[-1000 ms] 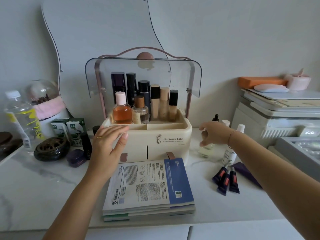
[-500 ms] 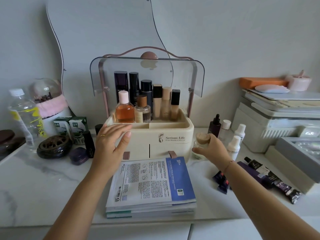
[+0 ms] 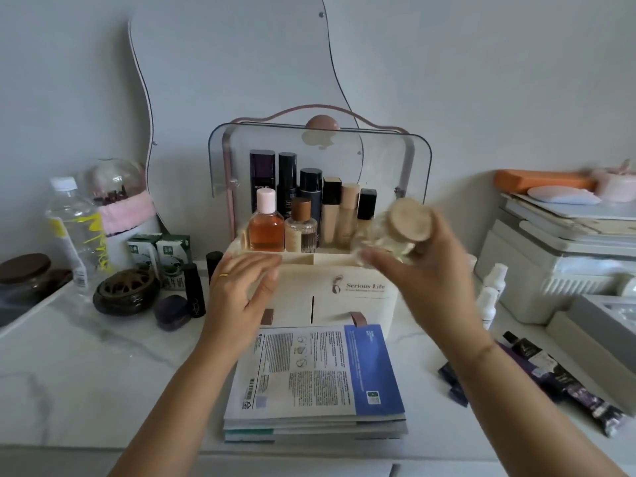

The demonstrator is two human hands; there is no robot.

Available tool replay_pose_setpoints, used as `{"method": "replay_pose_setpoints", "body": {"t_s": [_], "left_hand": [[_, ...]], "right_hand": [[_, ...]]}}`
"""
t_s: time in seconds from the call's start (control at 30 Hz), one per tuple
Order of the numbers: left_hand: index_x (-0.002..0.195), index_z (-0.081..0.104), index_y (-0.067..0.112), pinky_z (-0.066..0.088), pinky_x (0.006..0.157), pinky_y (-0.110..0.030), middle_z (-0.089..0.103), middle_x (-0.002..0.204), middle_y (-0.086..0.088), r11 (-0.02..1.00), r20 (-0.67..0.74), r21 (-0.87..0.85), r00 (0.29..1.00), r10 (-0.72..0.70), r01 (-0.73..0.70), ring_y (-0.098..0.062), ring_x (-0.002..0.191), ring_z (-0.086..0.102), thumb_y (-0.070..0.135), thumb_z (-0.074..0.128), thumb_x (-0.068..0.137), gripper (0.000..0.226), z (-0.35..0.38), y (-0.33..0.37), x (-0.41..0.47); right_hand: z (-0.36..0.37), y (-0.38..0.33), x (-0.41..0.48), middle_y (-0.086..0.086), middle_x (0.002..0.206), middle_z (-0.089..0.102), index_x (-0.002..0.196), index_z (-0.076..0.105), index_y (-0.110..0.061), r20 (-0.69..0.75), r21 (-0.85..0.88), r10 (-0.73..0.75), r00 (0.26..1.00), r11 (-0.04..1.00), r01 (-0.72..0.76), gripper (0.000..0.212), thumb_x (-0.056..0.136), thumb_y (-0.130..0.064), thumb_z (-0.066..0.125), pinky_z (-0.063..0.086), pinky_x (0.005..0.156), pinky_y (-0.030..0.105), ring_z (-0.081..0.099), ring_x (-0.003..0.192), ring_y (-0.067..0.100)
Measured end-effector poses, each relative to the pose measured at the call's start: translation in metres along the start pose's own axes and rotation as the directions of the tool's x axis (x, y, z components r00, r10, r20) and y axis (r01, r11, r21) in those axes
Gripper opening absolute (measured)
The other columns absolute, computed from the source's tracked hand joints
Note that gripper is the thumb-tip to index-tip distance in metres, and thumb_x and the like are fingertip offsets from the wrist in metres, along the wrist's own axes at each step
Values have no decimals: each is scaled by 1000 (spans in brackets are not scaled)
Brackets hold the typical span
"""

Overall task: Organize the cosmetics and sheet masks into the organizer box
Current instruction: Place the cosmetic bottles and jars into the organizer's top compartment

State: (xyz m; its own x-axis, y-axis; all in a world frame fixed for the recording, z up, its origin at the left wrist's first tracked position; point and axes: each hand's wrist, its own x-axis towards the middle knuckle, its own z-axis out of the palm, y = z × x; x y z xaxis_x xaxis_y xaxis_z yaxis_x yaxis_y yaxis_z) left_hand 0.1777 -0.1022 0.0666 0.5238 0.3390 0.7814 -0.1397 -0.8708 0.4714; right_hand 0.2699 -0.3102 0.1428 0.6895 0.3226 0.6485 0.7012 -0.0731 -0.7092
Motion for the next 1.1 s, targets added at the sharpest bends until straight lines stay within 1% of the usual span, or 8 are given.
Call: {"method": "replay_pose_setpoints", "body": {"t_s": [0.1, 0.2, 0.3, 0.6, 0.77, 0.83, 0.97, 1.1], "left_hand": [[117, 65, 17, 36, 107, -45, 61, 118, 12, 1000, 6, 8, 1000, -4, 4, -1, 114, 50, 41, 41, 94, 41, -1, 2, 0], [117, 65, 17, 37, 106, -39, 61, 118, 13, 1000, 20, 9, 1000, -6, 6, -2, 113, 51, 42, 40, 94, 42, -3, 4, 0], [117, 66, 16, 36, 106, -46, 64, 119, 9, 1000, 33, 4, 999, -19, 18, -4, 114, 54, 41, 40, 94, 43, -5, 4, 1], [117, 66, 15, 35, 107, -49, 60, 118, 13, 1000, 13, 1, 1000, -14, 14, 17, 112, 42, 38, 45, 96, 38, -1, 1, 0], [115, 67, 15, 33, 108, -51, 62, 117, 12, 1000, 3, 11, 1000, -22, 22, 4, 112, 49, 37, 47, 97, 35, -2, 1, -1], [115, 67, 14, 32, 110, -44, 63, 117, 10, 1000, 8, 20, 1000, -24, 23, -2, 113, 52, 40, 42, 94, 42, -2, 1, -1], [115, 67, 12, 21, 106, -10, 63, 116, 6, 999, 27, 44, 999, -16, 15, -5, 113, 51, 38, 40, 94, 42, -3, 3, -1], [114, 67, 7, 16, 104, -5, 65, 116, -1, 997, 43, 78, 999, -19, 16, -16, 113, 55, 26, 45, 96, 34, -3, 3, 0]], "right_hand": [[37, 6, 33, -18, 95, 65, 111, 55, -27, 174, -60, 45, 984, 998, -35, 53, 66, -32, 82, 52, 77, 15, 62, 86, -3], [62, 24, 66, -14, 96, 61, 114, 55, -22, 171, -133, 111, 979, 987, -89, 54, 67, -30, 81, 49, 83, 23, 60, 92, 7], [74, 45, 83, -8, 98, 64, 113, 56, -21, 161, -224, 202, 966, 961, -163, 54, 67, -33, 79, 49, 83, 28, 61, 96, 14], [82, 60, 86, -5, 94, 60, 111, 55, -19, 219, -320, 303, 928, 920, -225, 54, 66, -34, 80, 47, 75, 30, 56, 88, 15], [77, 59, 84, 0, 106, 63, 120, 52, -14, 264, -314, 305, 915, 924, -218, 49, 76, -22, 73, 46, 77, 25, 58, 97, 16], [75, 58, 80, 3, 109, 63, 122, 52, -14, 248, -303, 291, 924, 929, -211, 46, 79, -18, 70, 46, 76, 24, 60, 98, 17], [72, 56, 76, 4, 109, 64, 121, 52, -13, 230, -360, 260, 938, 918, -167, 38, 84, -16, 63, 48, 78, 27, 59, 96, 19], [72, 51, 73, 4, 107, 65, 117, 52, -13, 234, -375, 241, 942, 916, -141, 36, 84, -19, 64, 52, 82, 32, 61, 94, 19]]}}
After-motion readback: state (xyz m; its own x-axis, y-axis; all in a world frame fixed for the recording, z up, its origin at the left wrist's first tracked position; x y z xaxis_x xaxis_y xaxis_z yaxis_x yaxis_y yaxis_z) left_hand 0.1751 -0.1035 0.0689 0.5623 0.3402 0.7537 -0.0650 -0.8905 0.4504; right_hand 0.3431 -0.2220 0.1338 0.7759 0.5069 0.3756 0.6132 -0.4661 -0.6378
